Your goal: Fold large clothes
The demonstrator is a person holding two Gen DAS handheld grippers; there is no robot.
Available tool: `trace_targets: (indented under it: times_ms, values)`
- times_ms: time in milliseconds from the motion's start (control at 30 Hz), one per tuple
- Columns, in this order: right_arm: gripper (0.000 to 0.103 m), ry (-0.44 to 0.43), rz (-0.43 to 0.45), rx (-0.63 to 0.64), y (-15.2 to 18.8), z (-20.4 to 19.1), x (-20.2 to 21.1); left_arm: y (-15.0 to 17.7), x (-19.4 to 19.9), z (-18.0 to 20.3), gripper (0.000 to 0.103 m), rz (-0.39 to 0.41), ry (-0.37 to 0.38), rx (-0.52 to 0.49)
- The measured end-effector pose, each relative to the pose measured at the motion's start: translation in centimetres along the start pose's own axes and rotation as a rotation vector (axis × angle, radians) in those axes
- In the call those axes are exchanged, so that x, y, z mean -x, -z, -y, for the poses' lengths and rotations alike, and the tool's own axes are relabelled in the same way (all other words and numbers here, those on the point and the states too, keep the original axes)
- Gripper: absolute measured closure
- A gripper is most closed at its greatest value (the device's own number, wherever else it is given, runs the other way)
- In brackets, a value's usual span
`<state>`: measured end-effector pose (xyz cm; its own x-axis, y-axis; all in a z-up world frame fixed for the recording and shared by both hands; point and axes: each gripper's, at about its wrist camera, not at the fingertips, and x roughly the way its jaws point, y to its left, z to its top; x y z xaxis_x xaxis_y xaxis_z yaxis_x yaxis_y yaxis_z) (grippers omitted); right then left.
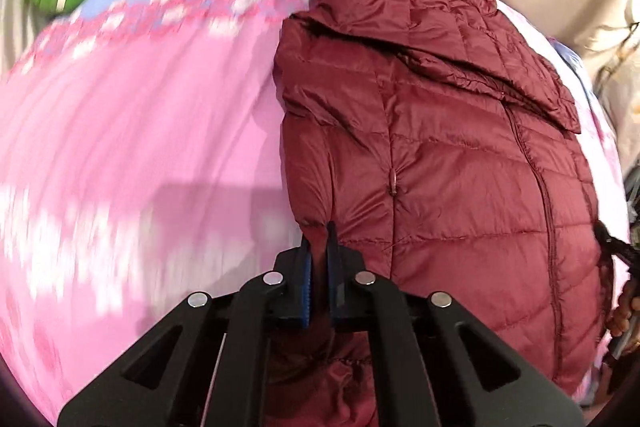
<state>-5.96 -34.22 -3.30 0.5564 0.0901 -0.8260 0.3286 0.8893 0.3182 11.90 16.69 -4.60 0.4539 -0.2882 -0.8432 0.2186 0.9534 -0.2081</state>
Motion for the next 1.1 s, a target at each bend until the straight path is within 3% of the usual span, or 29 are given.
trace_targets:
  times_ms: [100,200,300,400,433,467,567,633,700,733,767,800,900,967,1033,1067,1100]
  values:
    - [0.094,0.008,-0.049,0.002,2.2,0.7,1.3,1.6,1.9,-0.8,0.094,-0.014,0.042,0.064]
    - [0.088,0.046,-0.001,-0.006,0.0,0.4,3.3,-0.5,5.1,-0.9,0.093,0.074,0.072,0.092]
    - [0.086,0.023,0.172,0.083,-4.9,-2.7,5.8,-5.8,8.6,1.6,0.087,0.275,0.064,-0.036]
    - [0.076,-0.058,0.233,0.211,-8.9,-7.4,4.8,-9.9,8.3,4.9,0.075,0.378,0.042,-0.139]
    - [0.061,-0.058,0.249,0.267,-10.9,-9.4,3.3,-11.8,6.8,6.5,0.074,0.380,0.051,-0.171]
    - [0.057,-0.036,0.259,0.285,-12.0,-10.2,2.2,-13.4,5.1,7.7,0.074,0.368,0.046,-0.178]
    - [0.053,0.161,0.301,0.283,-15.7,-10.9,-2.1,-16.6,0.1,9.5,0.073,0.299,0.028,-0.168]
    - [0.051,0.192,0.254,0.190,-17.5,-8.7,-4.6,-17.8,-3.5,9.8,0.073,0.250,-0.023,-0.137]
    - [0.059,0.169,0.184,0.114,-17.8,-6.5,-6.7,-18.2,-6.3,8.8,0.074,0.208,-0.046,-0.096]
    - [0.091,0.154,0.146,0.100,-17.9,-5.8,-7.7,-18.1,-6.8,8.3,0.074,0.202,-0.048,-0.077]
    - [0.095,0.123,0.127,0.103,-18.0,-5.6,-8.0,-18.0,-7.5,7.7,0.074,0.193,-0.047,-0.062]
    - [0.096,0.107,0.142,0.107,-17.8,-5.9,-7.7,-17.9,-8.0,7.2,0.074,0.190,-0.057,-0.045]
    - [0.097,0.010,0.338,0.200,-18.5,-9.0,-2.8,-18.0,-8.8,5.7,0.074,0.200,-0.109,0.005]
    - [0.097,-0.010,0.415,0.222,-19.2,-10.0,-1.4,-18.1,-9.2,4.7,0.073,0.192,-0.113,0.033]
    - [0.097,0.020,0.377,0.199,-20.9,-9.3,-3.6,-18.0,-9.7,4.0,0.072,0.188,-0.131,0.055]
    - [0.097,0.040,0.323,0.172,-21.4,-8.5,-5.6,-18.0,-10.0,3.9,0.072,0.185,-0.137,0.050]
    - [0.097,0.071,0.203,0.133,-21.8,-7.2,-9.4,-17.8,-10.1,4.2,0.072,0.191,-0.151,0.038]
